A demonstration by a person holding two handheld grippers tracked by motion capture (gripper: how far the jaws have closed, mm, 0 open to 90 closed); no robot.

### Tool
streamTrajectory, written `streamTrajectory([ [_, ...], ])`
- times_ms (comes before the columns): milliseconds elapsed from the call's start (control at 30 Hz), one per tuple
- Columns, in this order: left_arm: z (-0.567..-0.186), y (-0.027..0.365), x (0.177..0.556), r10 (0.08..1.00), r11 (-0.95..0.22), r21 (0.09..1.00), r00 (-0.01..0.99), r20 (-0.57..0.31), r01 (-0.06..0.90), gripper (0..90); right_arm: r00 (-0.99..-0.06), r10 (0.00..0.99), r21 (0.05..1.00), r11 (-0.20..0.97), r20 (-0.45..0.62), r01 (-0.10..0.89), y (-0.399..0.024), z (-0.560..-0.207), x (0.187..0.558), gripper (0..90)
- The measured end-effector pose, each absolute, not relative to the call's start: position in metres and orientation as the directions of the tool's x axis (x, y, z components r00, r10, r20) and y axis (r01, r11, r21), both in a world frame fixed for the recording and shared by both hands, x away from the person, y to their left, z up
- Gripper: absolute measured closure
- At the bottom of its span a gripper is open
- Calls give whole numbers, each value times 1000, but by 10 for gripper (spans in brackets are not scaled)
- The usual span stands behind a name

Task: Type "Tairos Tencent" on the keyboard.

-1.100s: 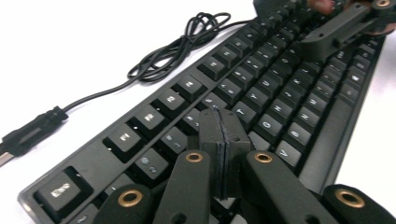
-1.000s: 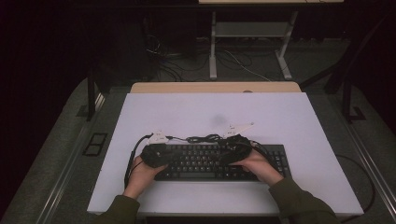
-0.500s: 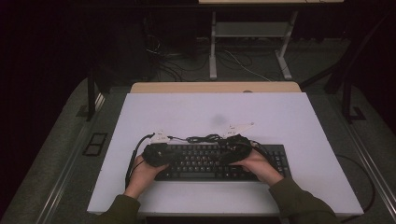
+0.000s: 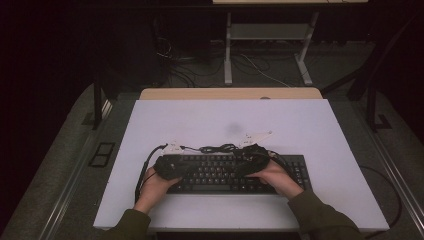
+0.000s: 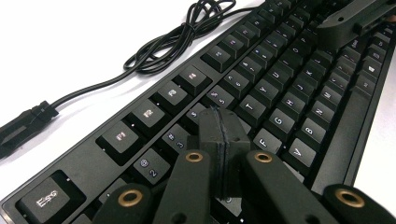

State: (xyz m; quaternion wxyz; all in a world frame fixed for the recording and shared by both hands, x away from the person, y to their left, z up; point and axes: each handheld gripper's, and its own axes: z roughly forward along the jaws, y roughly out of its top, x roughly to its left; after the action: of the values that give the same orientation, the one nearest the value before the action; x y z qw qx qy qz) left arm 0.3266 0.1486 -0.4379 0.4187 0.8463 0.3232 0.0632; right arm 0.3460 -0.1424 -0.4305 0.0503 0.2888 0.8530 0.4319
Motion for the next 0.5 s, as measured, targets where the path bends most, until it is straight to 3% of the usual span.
streamTrajectory([
  [500, -433, 151, 325, 606, -424, 762, 779, -162, 489, 890, -826, 537, 767, 455, 168, 452, -143, -430, 346, 282],
])
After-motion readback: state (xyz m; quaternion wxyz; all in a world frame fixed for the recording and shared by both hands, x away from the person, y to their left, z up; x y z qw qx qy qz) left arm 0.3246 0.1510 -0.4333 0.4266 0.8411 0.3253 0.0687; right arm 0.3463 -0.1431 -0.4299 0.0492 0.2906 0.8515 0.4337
